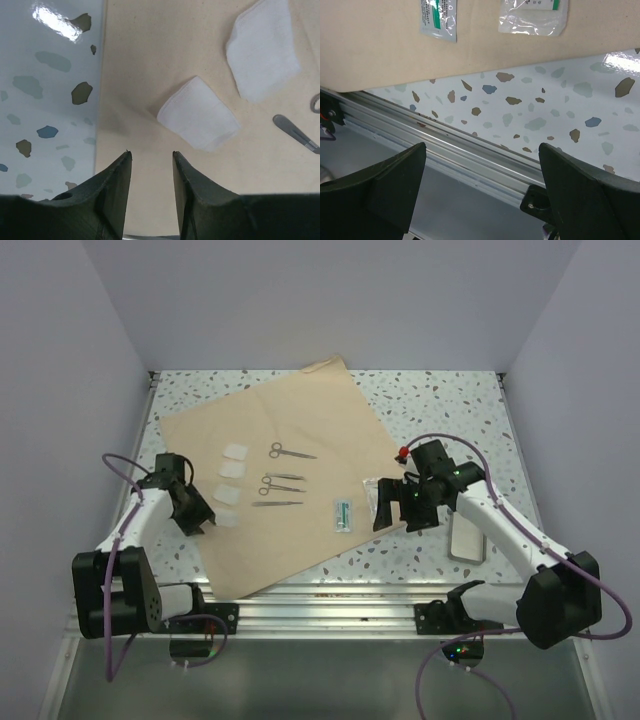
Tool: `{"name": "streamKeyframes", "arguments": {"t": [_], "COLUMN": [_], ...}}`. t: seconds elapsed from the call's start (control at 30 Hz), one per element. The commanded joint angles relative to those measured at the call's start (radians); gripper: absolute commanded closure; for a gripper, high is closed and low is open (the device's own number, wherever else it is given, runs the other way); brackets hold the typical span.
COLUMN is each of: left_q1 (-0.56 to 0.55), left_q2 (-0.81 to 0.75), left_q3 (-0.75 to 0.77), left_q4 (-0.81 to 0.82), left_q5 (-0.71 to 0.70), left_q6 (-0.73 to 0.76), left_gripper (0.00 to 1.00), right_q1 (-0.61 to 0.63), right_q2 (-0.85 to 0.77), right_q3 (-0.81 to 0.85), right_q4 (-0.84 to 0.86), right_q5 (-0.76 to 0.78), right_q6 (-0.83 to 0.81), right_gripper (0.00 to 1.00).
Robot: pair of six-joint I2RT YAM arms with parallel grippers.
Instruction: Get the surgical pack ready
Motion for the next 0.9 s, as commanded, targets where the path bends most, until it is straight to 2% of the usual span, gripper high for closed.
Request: {"name": "streamKeyframes", "arguments": {"t": [0.0, 0.33, 0.77, 0.87], "left_q1": [0.006, 0.006, 0.004, 0.006], "left_q2": [-0.011, 0.019, 0.108, 0.125], "left_q3": [0.029, -0.027, -0.004, 0.004], "left_q4": [0.048, 0.129, 0.207, 0.221], "left_q5": [0.081, 0.055, 0.042, 0.043], "left_q6": [-0.020, -0.027, -0.019, -0.017], "left_gripper": [0.57, 0.59, 0.67, 0.72], "right_q1": [0.000, 0.001, 0.001, 0.001], "right_q2": [-0.007, -0.012, -0.011, -0.009], "right_q3": [-0.007, -0.001, -0.022, -0.027], "right_q4": [0.017, 0.014, 0.020, 0.022], "right_q5": [-0.033, -0.030, -0.031, -0.030], "right_q6": [-0.004, -0.002, -0.002, -0.002], "right_gripper": [0.01, 0.01, 0.01, 0.01]}}
